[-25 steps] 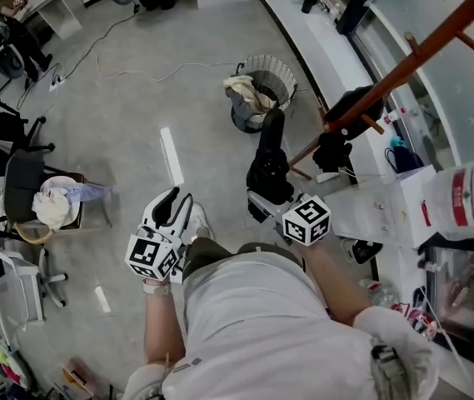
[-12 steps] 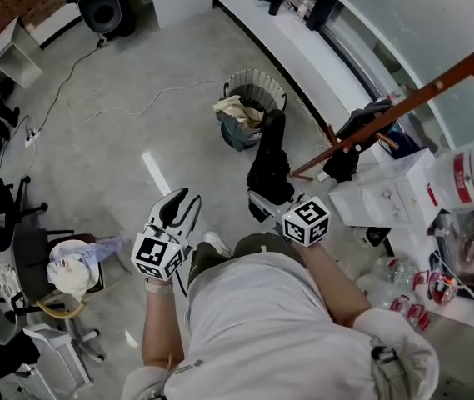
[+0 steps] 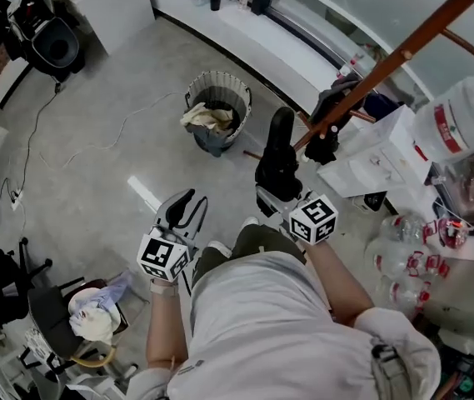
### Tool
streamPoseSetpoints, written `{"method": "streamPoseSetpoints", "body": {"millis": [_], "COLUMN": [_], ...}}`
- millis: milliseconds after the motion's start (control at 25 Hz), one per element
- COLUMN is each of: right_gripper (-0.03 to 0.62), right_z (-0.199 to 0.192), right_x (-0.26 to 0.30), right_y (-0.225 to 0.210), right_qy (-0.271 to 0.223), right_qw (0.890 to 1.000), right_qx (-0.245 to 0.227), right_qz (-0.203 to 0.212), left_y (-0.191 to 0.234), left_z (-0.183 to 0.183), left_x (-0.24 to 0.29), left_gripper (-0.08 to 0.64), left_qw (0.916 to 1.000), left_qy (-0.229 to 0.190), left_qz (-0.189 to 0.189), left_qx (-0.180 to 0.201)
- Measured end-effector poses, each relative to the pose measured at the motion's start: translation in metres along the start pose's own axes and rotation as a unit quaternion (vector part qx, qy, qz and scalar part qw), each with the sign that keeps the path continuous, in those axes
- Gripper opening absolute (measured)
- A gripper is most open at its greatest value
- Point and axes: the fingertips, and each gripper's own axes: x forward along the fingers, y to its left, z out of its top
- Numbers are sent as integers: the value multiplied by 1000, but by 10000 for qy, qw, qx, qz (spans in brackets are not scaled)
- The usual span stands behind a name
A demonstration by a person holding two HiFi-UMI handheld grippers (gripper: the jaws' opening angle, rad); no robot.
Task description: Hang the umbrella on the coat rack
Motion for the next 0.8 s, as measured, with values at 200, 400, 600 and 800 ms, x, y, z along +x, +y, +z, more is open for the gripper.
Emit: {"method": "streamPoseSetpoints", "body": {"millis": [200,400,600,800], "right_gripper": [262,262,262,262], "right_z": [11,16,20,42], "right_x": [-23,-50,-81,-107], "right_y": [-41,-78,-105,-127], "right_qy": [-90,-105,-154,-207], "right_qw": [9982,9933,9867,9752], "right_qx": [23,-43,-94,-121], "right_qz": [-587,-1146,-1617,-2200], "left_y": [-12,-31,-56,-77], "left_z": [16,26,33,50], "left_x": [51,101,140,165], "left_gripper": [109,109,109,109], "left_qw": [9981,9930,9872,9791], "left_qy": [130,234,289,357], "left_qz": [-591,-1123,-1521,-1934], "left_qx": [135,288,394,520]}}
